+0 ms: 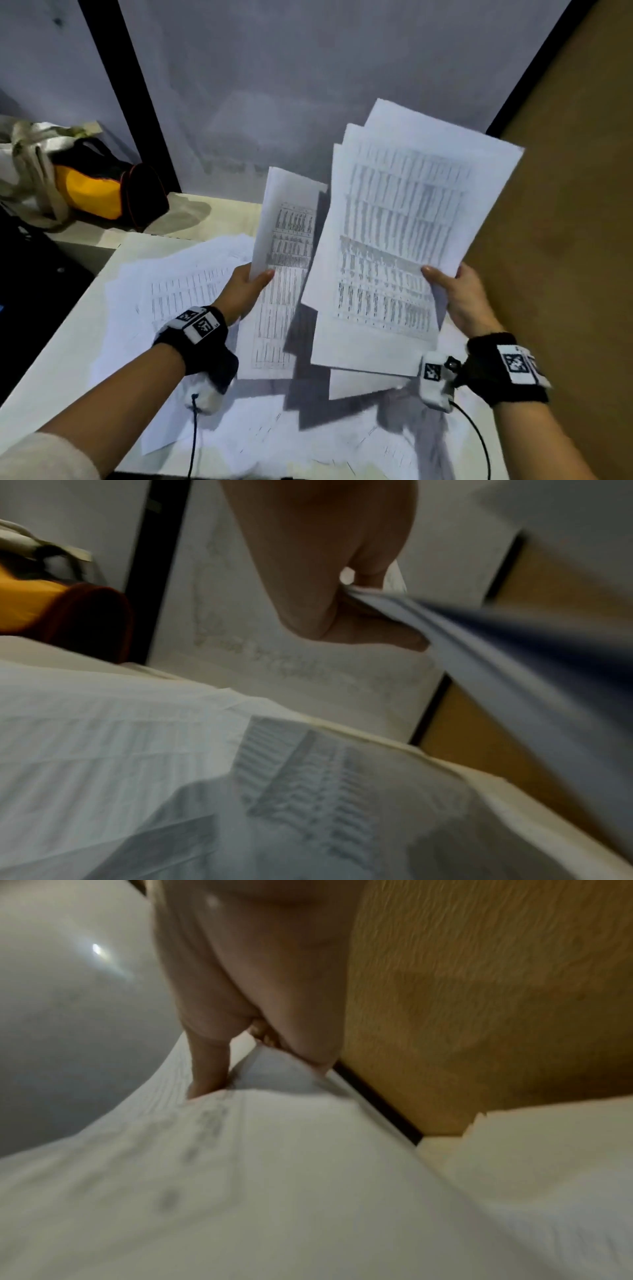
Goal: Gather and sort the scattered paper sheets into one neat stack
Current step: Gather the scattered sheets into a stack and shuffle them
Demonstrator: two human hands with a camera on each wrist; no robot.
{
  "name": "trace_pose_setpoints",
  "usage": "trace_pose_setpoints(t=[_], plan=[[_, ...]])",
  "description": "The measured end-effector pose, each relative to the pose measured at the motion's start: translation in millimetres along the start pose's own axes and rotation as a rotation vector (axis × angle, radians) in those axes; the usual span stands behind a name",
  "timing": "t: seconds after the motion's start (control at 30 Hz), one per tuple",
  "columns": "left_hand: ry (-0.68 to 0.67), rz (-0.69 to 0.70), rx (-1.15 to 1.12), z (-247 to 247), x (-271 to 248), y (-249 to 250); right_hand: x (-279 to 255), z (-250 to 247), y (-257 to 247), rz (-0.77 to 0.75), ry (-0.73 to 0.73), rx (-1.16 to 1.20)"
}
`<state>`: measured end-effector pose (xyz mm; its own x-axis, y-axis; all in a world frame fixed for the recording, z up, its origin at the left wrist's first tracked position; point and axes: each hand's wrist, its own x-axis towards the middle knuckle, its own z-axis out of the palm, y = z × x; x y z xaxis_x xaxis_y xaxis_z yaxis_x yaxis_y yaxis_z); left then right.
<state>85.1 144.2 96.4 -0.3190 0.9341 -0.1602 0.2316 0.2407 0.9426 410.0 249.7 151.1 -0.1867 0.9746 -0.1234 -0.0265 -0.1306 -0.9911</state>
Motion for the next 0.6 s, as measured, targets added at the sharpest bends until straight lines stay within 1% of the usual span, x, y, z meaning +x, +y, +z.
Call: trace_pose_setpoints(t=[0.07, 0.13, 0.2, 0.27, 0.3, 0.33, 0.4, 0.47, 0.53, 0.6], plan=[[-0.078, 0.012, -0.031, 8, -3, 11, -1, 25, 14, 0.051, -0.023, 0.045], [-0.121, 0.004, -0.108, 13, -8, 24, -1, 39, 24, 0.089, -0.044, 0.099], [-0.113, -0.019, -0.217, 13, -11, 31, -1, 49, 25, 0.125, -0.060, 0.095], [-0.073, -0.081, -0.354, 10, -13, 37, 0, 59, 19, 0.129, -0.081, 0.067], [-0.063, -0.101, -0.401, 8, -13, 39, 1, 63, 17, 0.102, -0.078, 0.040], [-0.068, -0.093, -0.435, 7, -14, 43, 1, 66, 14, 0.056, -0.059, 0.026], [-0.092, 0.008, -0.374, 5, -12, 48, -2, 76, 6, -0.058, -0.004, 0.009], [-0.098, 0.150, -0.287, 4, -8, 50, -1, 85, 3, -0.148, 0.026, -0.035], [-0.035, 0.205, -0.293, 3, -5, 48, -1, 92, 4, -0.184, 0.017, -0.076], [0.036, 0.225, -0.335, 4, -4, 44, -1, 95, 7, -0.182, -0.023, -0.085]])
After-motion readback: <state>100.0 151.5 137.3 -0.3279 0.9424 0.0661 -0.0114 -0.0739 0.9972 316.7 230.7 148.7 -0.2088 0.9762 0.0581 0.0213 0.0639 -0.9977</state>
